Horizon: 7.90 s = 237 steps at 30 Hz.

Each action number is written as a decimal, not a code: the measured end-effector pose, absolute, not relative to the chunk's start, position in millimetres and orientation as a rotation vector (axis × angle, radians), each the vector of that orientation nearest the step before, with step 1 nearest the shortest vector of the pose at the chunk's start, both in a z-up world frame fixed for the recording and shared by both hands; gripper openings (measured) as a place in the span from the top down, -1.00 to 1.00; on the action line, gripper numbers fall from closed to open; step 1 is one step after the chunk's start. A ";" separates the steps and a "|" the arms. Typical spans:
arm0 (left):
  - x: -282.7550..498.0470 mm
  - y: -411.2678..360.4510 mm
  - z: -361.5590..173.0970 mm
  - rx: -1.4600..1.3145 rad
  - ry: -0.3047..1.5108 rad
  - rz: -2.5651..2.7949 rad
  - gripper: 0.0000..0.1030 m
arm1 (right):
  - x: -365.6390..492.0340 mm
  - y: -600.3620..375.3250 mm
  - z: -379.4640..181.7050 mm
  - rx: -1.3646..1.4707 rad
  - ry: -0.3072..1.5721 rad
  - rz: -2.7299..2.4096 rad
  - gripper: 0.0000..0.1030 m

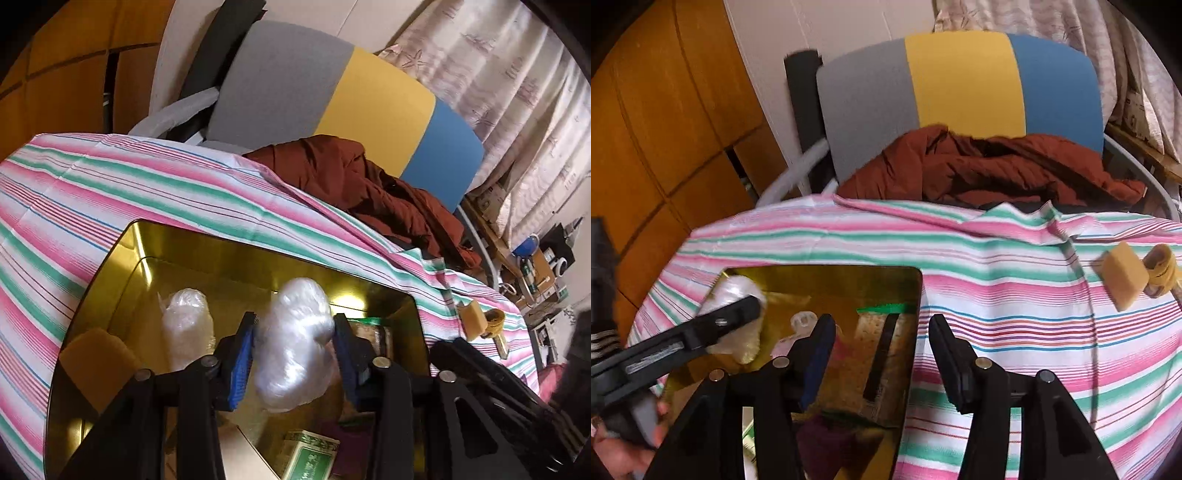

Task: Organize objects
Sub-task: 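Carry the cracker packet and plastic bag bundle to the gold tray and release both, then move both tools back from the tray toward the remaining items, then lower the open right tool around the purple packet, then grasp the purple packet with the right tool while the left grasps the yellow sponge, then carry the purple packet and yellow sponge to the gold tray and release both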

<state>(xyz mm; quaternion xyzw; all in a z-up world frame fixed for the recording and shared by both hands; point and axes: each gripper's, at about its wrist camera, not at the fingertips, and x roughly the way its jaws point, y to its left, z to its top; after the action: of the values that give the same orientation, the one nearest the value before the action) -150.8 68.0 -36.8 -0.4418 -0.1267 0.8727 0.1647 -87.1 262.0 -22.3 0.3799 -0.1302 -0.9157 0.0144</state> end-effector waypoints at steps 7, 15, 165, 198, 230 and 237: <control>-144.8 48.1 -24.2 -1.239 -0.475 2.621 -0.96 | -54.7 278.8 -19.3 1.141 -0.472 -2.868 -0.08; -116.4 37.4 -8.1 -1.168 -0.587 2.706 -0.99 | -31.8 296.7 -23.3 1.142 -0.537 -2.887 -0.08; -132.5 454.0 -97.7 -1.098 0.134 2.226 -0.23 | 94.3 697.9 -97.6 1.419 -0.954 -3.358 -0.22; -59.3 469.5 -68.7 -0.738 0.388 2.254 -0.13 | 111.3 681.4 -82.7 1.117 -0.928 -3.480 0.54; -41.4 449.0 -69.1 -0.736 0.366 2.273 -0.14 | 100.0 655.9 -77.8 1.157 -0.816 -3.527 0.41; -28.4 425.9 -66.8 -0.734 0.332 2.283 -0.14 | 106.1 625.3 -74.6 1.139 -0.784 -3.511 0.41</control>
<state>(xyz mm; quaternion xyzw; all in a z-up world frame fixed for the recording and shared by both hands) -28.4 425.9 -66.8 -0.2837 0.1284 0.8825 0.3524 106.1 625.3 -74.6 0.2870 -0.1975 -0.8844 -0.3107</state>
